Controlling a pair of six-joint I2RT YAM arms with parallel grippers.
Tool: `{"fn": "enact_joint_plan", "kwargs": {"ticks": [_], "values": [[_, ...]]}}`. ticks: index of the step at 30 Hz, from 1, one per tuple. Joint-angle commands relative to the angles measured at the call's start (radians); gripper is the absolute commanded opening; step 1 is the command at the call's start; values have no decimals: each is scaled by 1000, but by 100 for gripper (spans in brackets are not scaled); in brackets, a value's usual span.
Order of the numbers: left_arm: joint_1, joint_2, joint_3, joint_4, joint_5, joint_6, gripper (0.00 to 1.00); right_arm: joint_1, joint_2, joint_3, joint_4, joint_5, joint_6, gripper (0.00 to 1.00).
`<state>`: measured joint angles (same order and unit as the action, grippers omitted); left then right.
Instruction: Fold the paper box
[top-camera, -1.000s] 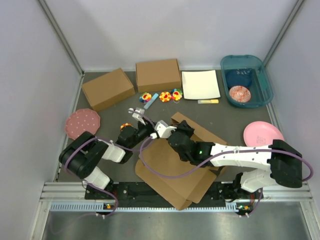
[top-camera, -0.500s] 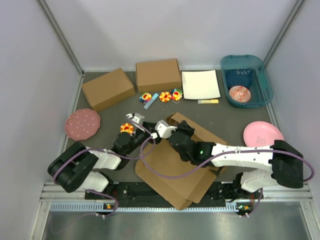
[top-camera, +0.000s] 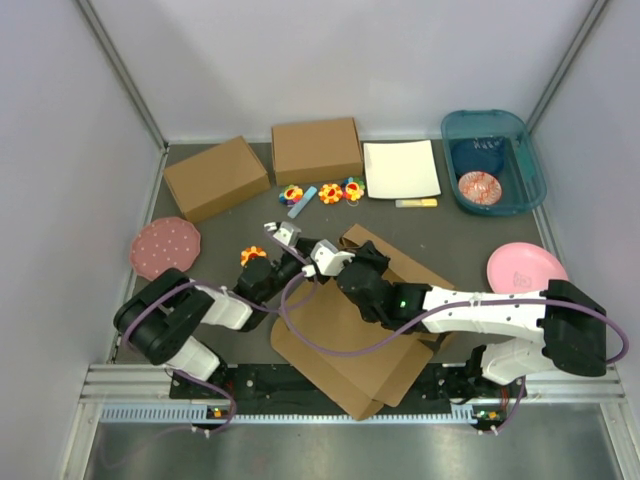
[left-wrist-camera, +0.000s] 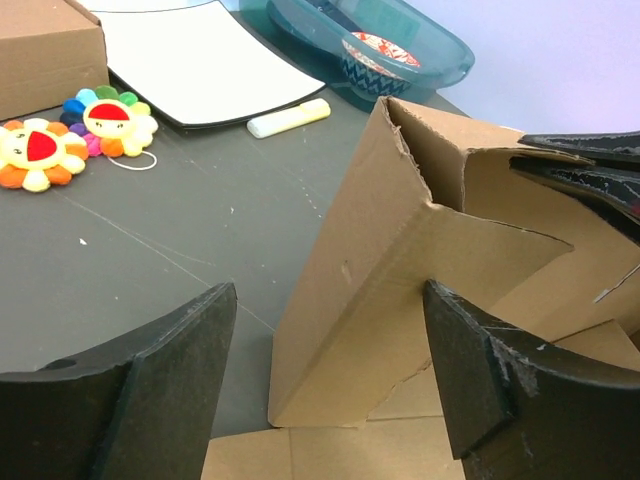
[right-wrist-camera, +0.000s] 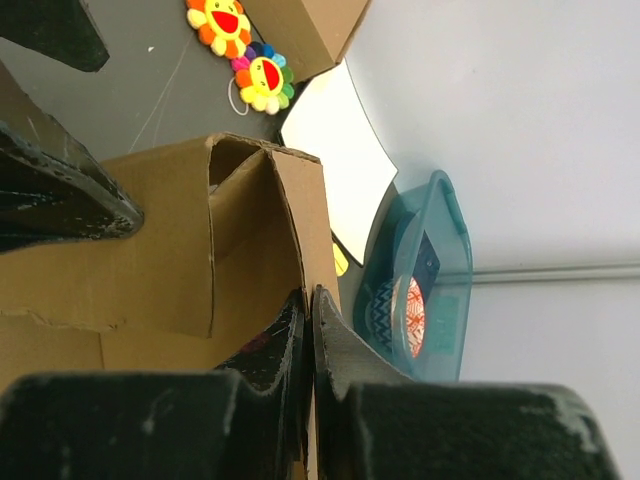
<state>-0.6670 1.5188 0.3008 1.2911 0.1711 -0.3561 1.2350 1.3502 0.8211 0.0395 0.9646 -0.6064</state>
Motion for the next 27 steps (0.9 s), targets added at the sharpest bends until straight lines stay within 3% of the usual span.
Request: {"fn": "enact_joint_plan", "kwargs": {"ticks": [1, 2, 7, 16, 22, 27], "values": [[-6, 21, 32, 47, -30, 36, 83, 20, 26, 7, -101, -92, 92, 0], [-6, -2, 23, 48, -31, 36, 99, 20, 21, 6, -102, -93, 91, 0], [-17, -75, -48, 27, -87, 46, 99, 20, 18, -2, -99, -93, 88, 0], [-55, -121, -22, -110, -150, 23, 99, 20, 18, 3, -93, -93, 85, 0], [-57, -175, -46, -180, -162, 3, 99, 20, 43, -14, 0, 3, 31, 0], [-63, -215, -74, -199, -235, -1, 99, 20, 23, 27, -38, -47, 100, 0]]}}
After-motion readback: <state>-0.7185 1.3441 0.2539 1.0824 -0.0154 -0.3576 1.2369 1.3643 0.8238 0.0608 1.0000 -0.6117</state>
